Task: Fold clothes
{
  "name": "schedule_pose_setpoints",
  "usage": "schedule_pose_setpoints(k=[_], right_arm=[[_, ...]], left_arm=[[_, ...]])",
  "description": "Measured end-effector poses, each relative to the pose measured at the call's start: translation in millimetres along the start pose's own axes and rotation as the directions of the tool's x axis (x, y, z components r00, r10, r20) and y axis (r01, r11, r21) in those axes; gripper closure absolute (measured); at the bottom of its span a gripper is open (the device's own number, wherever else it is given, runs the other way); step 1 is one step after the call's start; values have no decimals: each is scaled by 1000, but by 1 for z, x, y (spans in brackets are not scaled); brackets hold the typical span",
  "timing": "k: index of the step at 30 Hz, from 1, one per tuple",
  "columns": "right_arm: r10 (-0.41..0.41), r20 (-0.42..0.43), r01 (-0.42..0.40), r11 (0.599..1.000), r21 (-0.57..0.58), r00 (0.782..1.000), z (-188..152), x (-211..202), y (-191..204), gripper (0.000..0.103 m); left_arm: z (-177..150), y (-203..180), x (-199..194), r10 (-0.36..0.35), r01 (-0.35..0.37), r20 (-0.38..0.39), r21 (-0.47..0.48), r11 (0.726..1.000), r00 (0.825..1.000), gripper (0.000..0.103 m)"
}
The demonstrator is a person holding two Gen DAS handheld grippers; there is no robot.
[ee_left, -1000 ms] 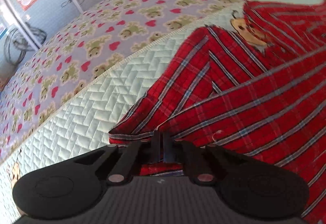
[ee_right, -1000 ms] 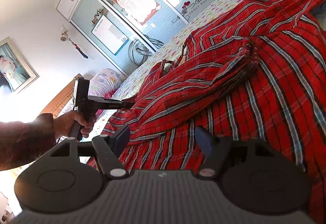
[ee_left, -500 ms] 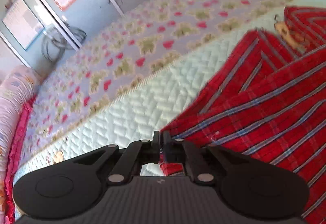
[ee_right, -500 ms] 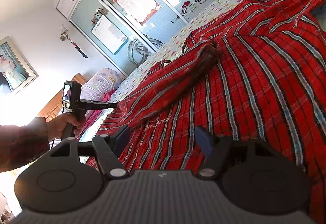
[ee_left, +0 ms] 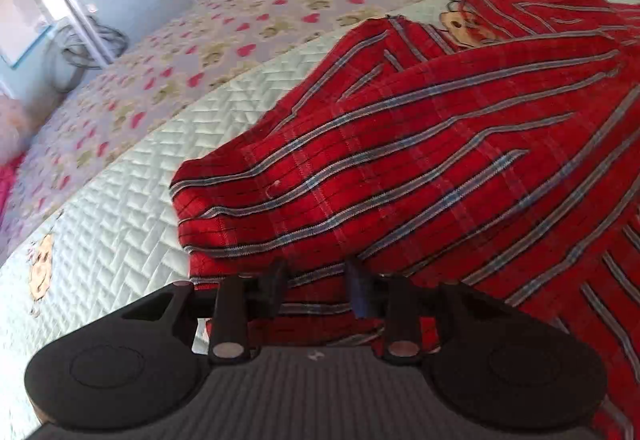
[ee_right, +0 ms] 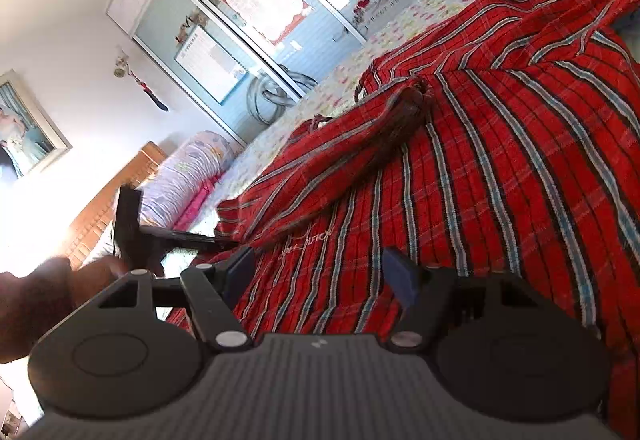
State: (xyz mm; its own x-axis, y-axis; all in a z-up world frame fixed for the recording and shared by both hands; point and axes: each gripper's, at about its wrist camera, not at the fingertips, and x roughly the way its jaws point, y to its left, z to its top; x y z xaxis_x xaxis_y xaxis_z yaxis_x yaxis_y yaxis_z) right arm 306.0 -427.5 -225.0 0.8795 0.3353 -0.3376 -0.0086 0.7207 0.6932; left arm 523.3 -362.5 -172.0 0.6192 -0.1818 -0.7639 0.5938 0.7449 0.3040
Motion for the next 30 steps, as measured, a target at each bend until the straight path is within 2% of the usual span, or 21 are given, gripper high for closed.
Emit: schedule_pose_setpoints(k=[3, 4, 5, 8, 10, 12, 14, 16, 18, 19, 22, 24, 26, 28, 30], right_arm=[[-25, 68, 16, 991, 131, 997, 24, -8, 2, 30], [-44, 115, 22, 983, 184, 992, 35, -12, -1, 29], [-68, 143, 34, 973, 229, 987, 48, -11, -6, 22], [-118, 130, 64, 930, 361, 984, 74, 10, -30, 20], [-120, 124, 54, 897, 439, 985, 80, 26, -44, 20], [-155, 104, 91, 884, 458, 982, 85, 40, -49, 22], [-187, 90, 135, 904, 406, 978, 90, 53, -43, 23], [-227, 61, 192, 918, 348, 972, 94, 61, -38, 38], [-268, 20, 248, 915, 319, 963, 96, 65, -36, 95], [-266, 20, 247, 920, 304, 964, 98, 61, -33, 95], [-236, 36, 219, 941, 259, 971, 105, 44, -24, 95], [-258, 5, 245, 925, 292, 966, 105, 38, -30, 95], [-298, -63, 304, 912, 277, 952, 94, 51, -45, 97], [-258, -38, 258, 919, 298, 965, 92, 51, -55, 96], [-221, -15, 214, 920, 328, 975, 92, 45, -60, 88]], left_arm=[[-1, 3, -7, 8, -8, 17, -46, 999, 1000, 69], [-1, 4, -10, 5, -3, 19, -60, 998, 1000, 69], [-1, 5, -15, -1, 2, 22, -64, 998, 1000, 69], [-3, 5, -25, 7, -3, 51, -76, 997, 999, 67], [-6, 7, -29, -27, 34, 64, -98, 995, 998, 66], [-9, 4, -30, -47, 53, 67, -91, 994, 997, 63], [-14, 0, -27, -37, 40, 54, -65, 997, 998, 62], [-19, -1, -25, -32, 35, 47, -56, 998, 998, 61], [-22, -1, -23, -34, 36, 46, -50, 998, 998, 59], [-24, -2, -22, -34, 36, 47, -40, 999, 998, 58], [-25, 1, -22, -24, 25, 47, -6, 1000, 999, 43], [-24, 4, -20, -21, 22, 35, -3, 1000, 999, 36], [-23, 6, -17, -13, 13, 19, -4, 1000, 1000, 30], [-20, 5, -19, -1, 1, 7, -2, 1000, 1000, 29], [-19, 2, -21, 15, -16, 4, 19, 1000, 1000, 31]])
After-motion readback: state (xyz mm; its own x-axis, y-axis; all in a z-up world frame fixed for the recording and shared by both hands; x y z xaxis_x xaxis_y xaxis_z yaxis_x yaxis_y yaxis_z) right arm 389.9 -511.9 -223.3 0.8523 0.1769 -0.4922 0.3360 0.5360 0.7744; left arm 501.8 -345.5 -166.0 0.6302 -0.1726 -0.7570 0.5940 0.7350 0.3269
